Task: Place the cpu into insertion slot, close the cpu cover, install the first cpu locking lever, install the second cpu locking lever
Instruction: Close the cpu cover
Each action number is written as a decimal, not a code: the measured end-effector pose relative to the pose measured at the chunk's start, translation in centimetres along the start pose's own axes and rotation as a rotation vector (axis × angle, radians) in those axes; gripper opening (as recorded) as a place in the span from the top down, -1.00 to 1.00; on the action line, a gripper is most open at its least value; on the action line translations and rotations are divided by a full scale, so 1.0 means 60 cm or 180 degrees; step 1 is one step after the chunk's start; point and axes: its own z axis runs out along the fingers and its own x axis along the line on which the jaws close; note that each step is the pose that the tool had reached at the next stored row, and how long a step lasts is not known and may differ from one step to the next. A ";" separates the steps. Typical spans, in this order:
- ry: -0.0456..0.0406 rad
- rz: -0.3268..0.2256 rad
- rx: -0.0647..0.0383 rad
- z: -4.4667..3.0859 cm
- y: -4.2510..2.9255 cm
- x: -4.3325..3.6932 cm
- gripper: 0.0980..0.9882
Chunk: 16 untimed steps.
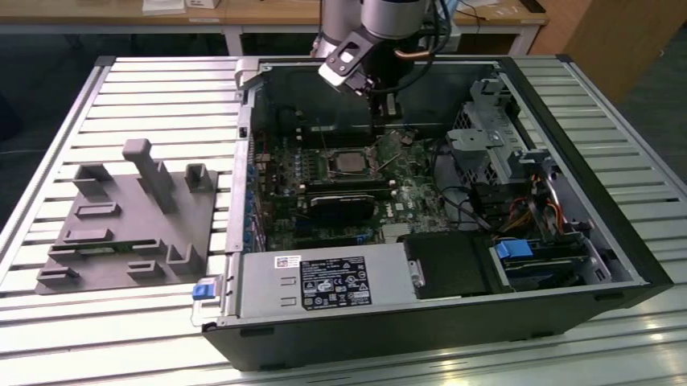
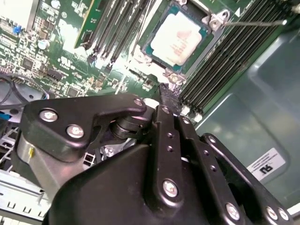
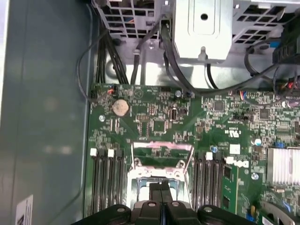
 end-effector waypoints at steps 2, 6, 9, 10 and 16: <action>-0.0001 0.0002 0.0000 0.001 0.006 0.000 0.96; 0.0000 0.0002 0.0005 0.004 0.016 0.000 0.96; 0.0000 0.0004 0.0009 0.006 0.024 0.000 0.96; -0.0001 0.0008 0.0010 0.006 0.026 0.000 0.96; -0.0002 0.0060 0.0010 0.009 0.036 -0.001 0.96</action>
